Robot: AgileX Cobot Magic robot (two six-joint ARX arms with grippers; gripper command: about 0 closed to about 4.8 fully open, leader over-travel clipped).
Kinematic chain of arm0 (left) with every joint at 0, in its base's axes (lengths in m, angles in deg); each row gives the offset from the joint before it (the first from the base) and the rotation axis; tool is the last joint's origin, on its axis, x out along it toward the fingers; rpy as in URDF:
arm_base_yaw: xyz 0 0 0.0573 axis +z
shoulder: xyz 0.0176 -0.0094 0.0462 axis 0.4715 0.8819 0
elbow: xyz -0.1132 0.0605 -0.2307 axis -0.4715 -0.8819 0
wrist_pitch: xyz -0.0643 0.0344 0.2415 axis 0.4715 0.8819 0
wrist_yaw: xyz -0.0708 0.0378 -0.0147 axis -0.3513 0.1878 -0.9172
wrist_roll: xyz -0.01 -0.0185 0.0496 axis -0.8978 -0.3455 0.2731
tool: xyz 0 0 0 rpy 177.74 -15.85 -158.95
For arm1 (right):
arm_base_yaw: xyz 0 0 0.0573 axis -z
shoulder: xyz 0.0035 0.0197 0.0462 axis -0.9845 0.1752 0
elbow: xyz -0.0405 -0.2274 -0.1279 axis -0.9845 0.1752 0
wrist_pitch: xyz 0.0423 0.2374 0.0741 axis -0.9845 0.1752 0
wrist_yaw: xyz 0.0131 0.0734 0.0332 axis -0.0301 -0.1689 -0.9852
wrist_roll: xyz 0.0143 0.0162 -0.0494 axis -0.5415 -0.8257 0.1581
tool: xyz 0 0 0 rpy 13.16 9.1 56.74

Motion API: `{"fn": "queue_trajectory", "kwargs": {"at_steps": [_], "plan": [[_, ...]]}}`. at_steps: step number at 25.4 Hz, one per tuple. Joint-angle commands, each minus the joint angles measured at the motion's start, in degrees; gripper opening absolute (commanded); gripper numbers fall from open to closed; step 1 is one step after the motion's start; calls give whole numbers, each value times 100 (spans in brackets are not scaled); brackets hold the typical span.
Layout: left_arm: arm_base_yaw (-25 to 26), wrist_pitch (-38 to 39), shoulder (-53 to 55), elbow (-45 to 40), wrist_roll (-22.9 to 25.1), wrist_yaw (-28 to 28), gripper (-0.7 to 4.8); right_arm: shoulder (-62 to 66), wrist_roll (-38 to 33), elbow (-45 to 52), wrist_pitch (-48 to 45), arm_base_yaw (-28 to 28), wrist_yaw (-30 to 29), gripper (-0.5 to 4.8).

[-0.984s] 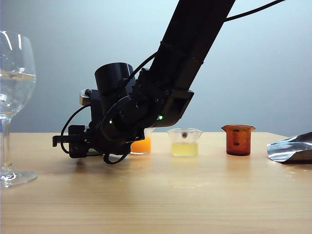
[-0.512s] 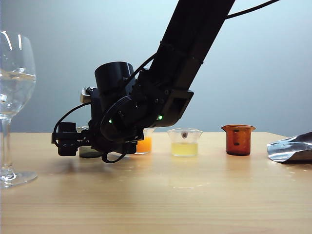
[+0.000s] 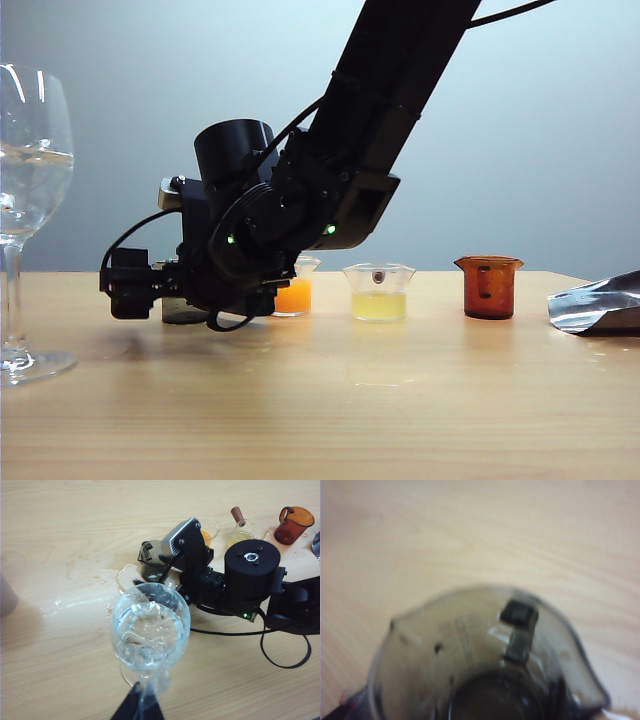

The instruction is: Pick up the first measuring cup from the left, pour the coconut rum inside into the goblet, and finally put the measuring cup back in its original place.

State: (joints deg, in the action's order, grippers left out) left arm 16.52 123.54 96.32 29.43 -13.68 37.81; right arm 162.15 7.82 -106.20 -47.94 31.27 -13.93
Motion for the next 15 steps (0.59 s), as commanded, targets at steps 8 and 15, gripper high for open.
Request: {"fn": "queue_trajectory", "kwargs": {"at_steps": [8,15], "plan": [[4,-57,-2,20,0,-11,-3,-837,-15,981,-17,-7,-7,479],[4,-57,0,20,0,-11,-3,-2273,-15,2234,26,-13,-2,432]]}}
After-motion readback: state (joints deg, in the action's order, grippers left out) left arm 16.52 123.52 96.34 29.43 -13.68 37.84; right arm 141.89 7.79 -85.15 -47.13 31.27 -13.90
